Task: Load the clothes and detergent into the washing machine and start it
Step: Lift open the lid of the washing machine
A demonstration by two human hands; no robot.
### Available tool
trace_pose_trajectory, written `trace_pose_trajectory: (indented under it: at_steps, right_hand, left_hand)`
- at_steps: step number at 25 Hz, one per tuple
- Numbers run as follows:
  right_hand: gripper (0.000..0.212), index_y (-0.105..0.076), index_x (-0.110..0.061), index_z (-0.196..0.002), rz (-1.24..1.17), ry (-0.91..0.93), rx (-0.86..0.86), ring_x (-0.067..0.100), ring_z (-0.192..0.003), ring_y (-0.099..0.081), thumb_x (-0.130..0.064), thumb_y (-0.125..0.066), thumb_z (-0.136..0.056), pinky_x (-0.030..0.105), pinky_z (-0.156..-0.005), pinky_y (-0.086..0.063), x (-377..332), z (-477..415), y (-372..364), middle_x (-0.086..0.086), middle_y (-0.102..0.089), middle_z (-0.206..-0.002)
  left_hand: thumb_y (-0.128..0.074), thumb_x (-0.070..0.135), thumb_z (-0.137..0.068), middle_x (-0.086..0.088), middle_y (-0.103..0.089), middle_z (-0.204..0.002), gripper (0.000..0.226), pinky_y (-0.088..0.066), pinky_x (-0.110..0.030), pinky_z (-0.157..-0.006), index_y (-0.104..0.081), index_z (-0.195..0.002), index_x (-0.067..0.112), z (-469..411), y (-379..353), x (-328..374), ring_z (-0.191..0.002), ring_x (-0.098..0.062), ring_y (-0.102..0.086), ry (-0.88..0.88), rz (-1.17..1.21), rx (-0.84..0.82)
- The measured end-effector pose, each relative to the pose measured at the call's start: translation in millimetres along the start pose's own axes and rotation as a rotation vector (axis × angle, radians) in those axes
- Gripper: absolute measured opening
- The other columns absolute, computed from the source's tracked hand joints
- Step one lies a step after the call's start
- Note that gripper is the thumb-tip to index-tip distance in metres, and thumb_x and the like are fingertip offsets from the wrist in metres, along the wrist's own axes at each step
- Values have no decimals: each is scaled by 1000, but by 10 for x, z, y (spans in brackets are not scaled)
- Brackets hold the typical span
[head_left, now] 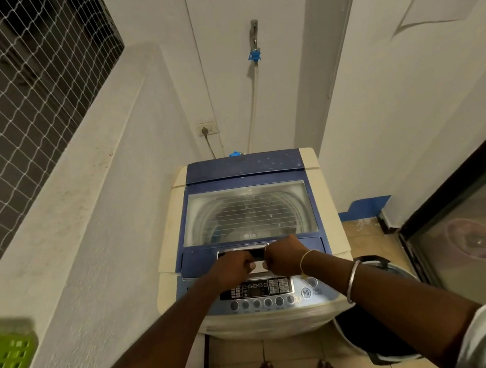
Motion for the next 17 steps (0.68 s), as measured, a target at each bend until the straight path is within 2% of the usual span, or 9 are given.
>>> trace_pose_trajectory:
  at_steps: [2,4,6,8,11,14,17]
  right_hand:
    - [37,-59,-20,-84,-26,19,-25,18,-72,-57,-49,-42,-99,36,-79,-42,-2,29,218,-1,-60,-74]
    - [45,-63,-16,-87,-84,45,-88,17,-68,-56,-56,-44,-97,31,-73,-49,6,57,521,-1,-57,-71]
    - [51,-67,-12,-91,-194,66,-156,17,-69,-56,-61,-53,-93,28,-69,-46,35,51,842,0,-60,-73]
    - [55,-70,-8,-95,-289,82,-202,15,-69,-56,-62,-61,-88,26,-65,-41,78,5,1136,1,-64,-78]
    - [54,-67,-4,-89,-316,102,-263,13,-67,-53,-58,-64,-88,25,-64,-40,124,-70,1498,1,-61,-75]
    - [51,-66,-2,-94,-370,81,-250,17,-76,-54,-53,-63,-91,26,-68,-42,221,-154,1778,3,-60,-78]
    - [47,-67,-5,-93,-402,74,-193,19,-82,-55,-51,-62,-93,29,-75,-43,323,-201,2014,4,-61,-81]
  left_hand:
    - [-48,31,-103,0,-65,-92,25,-45,-29,-74,-68,-102,15,44,182,86,-83,-15,-60,-28,44,-12]
    - [-47,32,-104,-4,-62,-91,29,-46,-32,-77,-68,-104,10,89,449,199,-82,-16,-59,-65,76,-38]
    - [-51,33,-103,-4,-65,-95,27,-48,-34,-84,-69,-105,13,101,754,312,-87,-18,-61,-99,50,-45]
    - [-55,35,-100,-2,-66,-95,25,-49,-34,-85,-71,-106,17,83,1030,414,-87,-18,-60,-103,21,-50]
    - [-58,31,-98,0,-67,-85,22,-48,-30,-75,-74,-98,15,39,1381,557,-79,-14,-57,-94,-5,-52]
    - [-58,33,-99,8,-59,-73,22,-40,-25,-65,-68,-82,23,-29,1680,652,-75,-13,-54,-77,-17,-7]
    - [-56,35,-99,9,-59,-76,23,-39,-24,-65,-69,-86,23,-108,1937,696,-78,-13,-53,-38,12,62]
Point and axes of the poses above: each hand's wrist, its own z-axis away from the middle knuckle, its own y-axis out of the back of the hand, x = y × z, the point moved 4 cm from there along -z, towards the middle knuckle
